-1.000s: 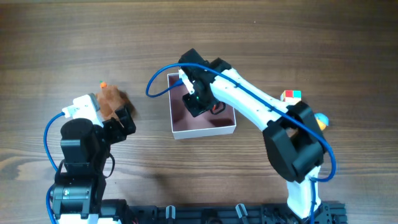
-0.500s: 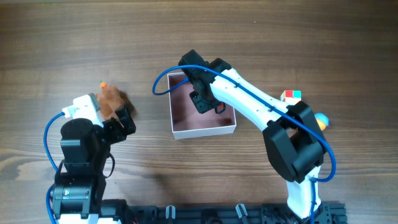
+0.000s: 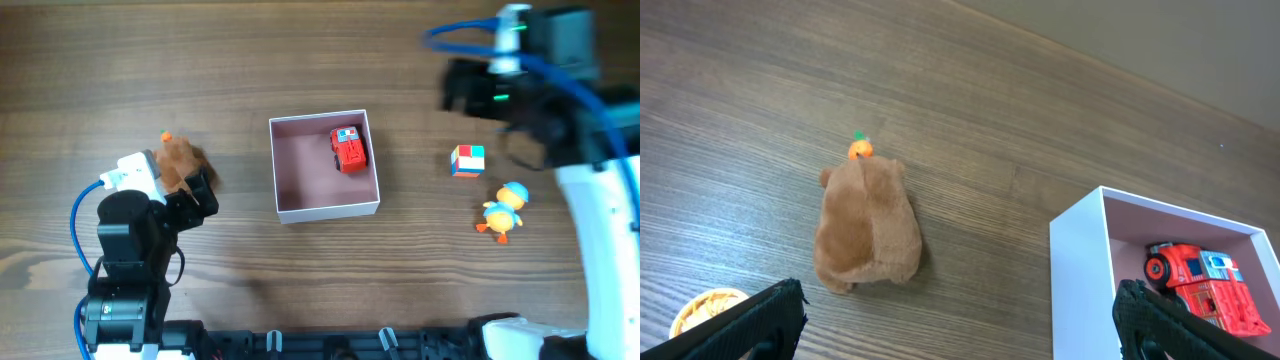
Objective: Pack container
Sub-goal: 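Move the right gripper to the Rubik's cube and grasp it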
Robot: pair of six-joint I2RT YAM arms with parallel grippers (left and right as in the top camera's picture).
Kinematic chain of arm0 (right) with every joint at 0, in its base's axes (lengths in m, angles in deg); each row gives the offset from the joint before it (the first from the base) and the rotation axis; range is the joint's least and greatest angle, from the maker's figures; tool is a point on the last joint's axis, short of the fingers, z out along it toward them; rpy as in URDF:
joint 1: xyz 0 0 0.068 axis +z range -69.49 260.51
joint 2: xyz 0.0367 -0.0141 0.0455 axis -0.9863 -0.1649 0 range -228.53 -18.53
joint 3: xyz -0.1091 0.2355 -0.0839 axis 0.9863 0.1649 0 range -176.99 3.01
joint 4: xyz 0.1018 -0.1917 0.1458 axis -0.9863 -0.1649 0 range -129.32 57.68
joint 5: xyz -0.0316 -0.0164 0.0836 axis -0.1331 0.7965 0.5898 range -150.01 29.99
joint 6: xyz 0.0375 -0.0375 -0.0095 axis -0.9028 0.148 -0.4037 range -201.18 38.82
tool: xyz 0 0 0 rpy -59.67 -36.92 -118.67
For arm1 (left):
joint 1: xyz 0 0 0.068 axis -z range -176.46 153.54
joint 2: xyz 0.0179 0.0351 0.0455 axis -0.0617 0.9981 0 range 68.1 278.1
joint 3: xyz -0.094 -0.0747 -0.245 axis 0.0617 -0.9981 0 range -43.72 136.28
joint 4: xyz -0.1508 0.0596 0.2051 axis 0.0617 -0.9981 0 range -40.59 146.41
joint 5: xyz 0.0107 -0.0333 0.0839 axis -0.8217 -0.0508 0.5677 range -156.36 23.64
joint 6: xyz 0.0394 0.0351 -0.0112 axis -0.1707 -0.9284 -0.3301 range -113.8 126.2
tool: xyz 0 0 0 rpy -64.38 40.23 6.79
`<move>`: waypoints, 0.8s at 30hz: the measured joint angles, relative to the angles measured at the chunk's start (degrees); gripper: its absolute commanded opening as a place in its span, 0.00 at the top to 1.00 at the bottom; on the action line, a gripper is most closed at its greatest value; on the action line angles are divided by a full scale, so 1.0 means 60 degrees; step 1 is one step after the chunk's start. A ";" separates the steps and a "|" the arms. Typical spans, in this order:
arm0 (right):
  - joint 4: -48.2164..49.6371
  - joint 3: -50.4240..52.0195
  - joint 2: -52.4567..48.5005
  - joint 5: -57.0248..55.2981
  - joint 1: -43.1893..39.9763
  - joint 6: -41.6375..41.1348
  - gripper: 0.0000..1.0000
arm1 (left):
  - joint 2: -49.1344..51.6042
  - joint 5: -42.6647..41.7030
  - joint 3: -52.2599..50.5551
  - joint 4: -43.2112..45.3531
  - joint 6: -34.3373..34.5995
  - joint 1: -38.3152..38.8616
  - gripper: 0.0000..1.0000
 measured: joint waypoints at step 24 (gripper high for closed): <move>0.3217 0.4426 -0.4503 0.0820 -0.2047 0.2361 0.18 | 0.0000 0.0000 0.0004 0.0000 0.0000 0.0000 0.00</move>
